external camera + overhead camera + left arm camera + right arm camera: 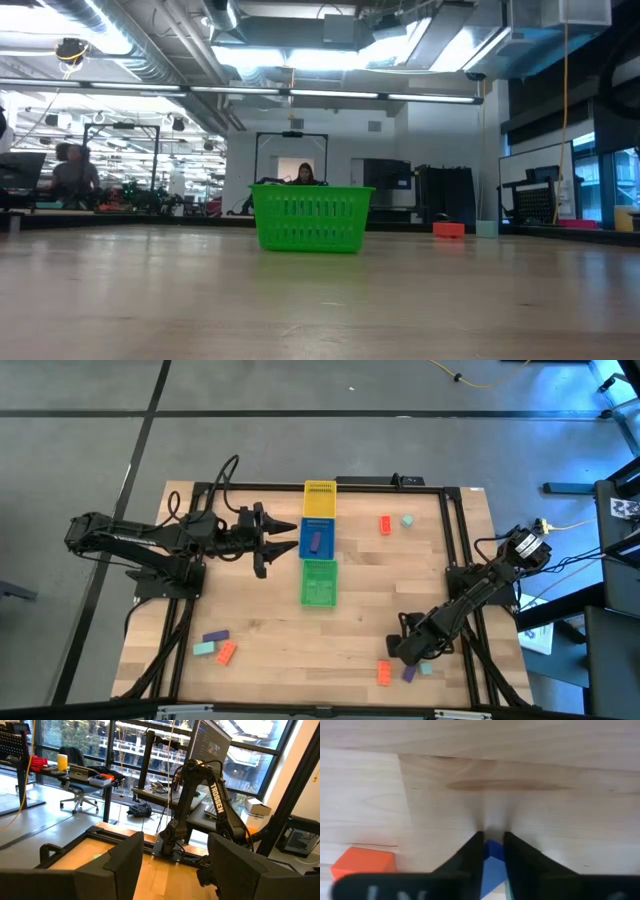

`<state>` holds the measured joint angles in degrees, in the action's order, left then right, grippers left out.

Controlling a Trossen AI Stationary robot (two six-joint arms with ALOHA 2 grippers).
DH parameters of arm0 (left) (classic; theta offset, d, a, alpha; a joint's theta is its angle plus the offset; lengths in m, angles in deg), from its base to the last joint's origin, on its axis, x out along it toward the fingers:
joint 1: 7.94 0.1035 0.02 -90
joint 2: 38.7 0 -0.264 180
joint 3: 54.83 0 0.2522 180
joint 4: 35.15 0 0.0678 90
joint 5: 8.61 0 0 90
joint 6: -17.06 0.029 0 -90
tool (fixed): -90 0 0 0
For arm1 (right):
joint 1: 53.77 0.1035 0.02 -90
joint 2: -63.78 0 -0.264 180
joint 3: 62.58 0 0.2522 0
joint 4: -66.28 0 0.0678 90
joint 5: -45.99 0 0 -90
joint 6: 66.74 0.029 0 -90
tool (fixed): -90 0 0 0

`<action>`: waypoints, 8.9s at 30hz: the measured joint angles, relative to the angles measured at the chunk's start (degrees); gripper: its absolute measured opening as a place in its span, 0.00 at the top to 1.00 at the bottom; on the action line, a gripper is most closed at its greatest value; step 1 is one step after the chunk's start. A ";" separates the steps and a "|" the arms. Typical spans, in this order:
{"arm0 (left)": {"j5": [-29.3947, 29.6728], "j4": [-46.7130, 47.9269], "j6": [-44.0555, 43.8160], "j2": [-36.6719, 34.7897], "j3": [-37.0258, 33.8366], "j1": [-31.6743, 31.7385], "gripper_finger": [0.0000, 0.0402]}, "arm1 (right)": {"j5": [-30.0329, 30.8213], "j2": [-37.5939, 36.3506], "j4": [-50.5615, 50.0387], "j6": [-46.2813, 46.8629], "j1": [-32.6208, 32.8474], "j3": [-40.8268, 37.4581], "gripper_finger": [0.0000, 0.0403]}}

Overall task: Sort & place blocks by color
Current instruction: Put the right violet block into the blue basket

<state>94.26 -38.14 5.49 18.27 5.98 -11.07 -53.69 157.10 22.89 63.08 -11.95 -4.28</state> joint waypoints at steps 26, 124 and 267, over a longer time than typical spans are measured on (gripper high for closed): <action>0.11 -0.02 0.00 0.00 0.00 0.02 0.47 | 9.30 -10.54 -3.66 -11.69 -0.05 -0.26 0.61; 1.65 -0.02 1.05 0.00 0.00 1.14 0.47 | -0.67 7.78 -3.81 0.47 2.51 9.97 0.67; -0.35 0.92 -4.37 -0.02 0.00 3.17 0.47 | 8.55 17.73 10.93 -80.74 -58.64 31.78 0.60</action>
<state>93.91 -37.22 1.12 18.25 5.98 -7.90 -45.14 174.83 33.82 -17.66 -70.59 27.50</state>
